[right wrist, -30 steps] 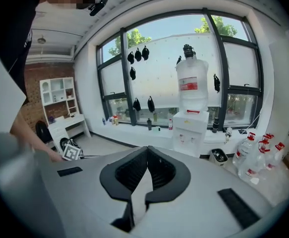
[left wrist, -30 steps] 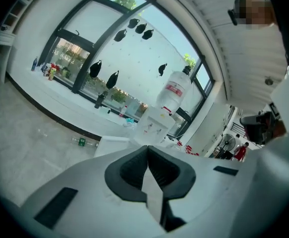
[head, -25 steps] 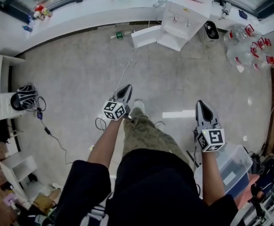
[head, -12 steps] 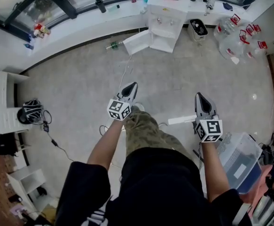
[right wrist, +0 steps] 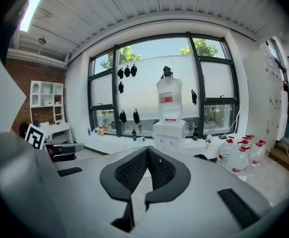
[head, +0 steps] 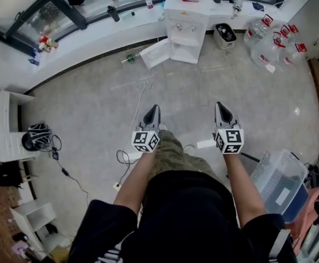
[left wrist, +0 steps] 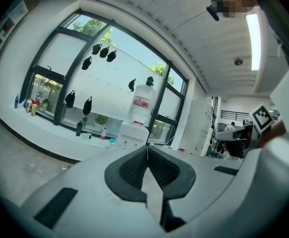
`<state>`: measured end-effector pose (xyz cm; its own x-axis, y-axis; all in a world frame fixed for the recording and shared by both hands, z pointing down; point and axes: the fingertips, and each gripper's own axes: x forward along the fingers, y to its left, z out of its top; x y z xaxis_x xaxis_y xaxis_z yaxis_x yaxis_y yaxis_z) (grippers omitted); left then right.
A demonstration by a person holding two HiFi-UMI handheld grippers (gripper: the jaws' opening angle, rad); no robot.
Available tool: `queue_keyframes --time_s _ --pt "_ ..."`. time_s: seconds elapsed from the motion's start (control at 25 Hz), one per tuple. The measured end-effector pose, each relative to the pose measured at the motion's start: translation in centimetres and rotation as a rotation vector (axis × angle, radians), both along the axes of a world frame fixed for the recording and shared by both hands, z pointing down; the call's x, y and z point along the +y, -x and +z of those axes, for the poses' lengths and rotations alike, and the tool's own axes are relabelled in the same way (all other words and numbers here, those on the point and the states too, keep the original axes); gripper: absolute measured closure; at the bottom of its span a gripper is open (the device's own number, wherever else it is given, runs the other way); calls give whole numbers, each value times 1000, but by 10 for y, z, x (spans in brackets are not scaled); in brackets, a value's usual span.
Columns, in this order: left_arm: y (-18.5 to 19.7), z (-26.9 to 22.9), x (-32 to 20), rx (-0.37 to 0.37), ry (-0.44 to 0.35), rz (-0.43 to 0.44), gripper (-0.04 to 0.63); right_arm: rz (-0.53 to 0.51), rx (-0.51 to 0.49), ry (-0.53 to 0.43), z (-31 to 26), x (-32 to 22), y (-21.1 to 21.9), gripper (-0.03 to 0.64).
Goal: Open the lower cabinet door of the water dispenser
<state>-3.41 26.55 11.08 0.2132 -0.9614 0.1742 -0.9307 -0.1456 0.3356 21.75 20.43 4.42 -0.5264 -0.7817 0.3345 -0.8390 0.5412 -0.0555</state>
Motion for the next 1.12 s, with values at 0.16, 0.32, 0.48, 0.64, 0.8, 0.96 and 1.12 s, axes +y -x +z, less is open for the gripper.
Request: queue_keyframes --time_s 0.16,0.32,0.48,0.64,0.8,0.96,1.12 --pt "9 6 10 -10 19 -27 590 -2 5 -2 8 4 -3 618" --pt "18 9 15 -24 29 -34 589 20 13 10 12 12 -11 618" --pt "12 6 15 -31 22 -24 589 22 7 -26 3 12 -11 618" --pt "-5 7 19 -45 20 20 589 32 -5 -19 7 20 -15 618" --pt "-16 9 24 -56 27 57 589 44 -3 -2 13 33 -23 618" --pt "-18 9 25 -70 25 78 589 57 9 2 14 39 -28 618" --pt "-14 15 27 -87 49 59 589 62 9 -5 12 42 -31 618"
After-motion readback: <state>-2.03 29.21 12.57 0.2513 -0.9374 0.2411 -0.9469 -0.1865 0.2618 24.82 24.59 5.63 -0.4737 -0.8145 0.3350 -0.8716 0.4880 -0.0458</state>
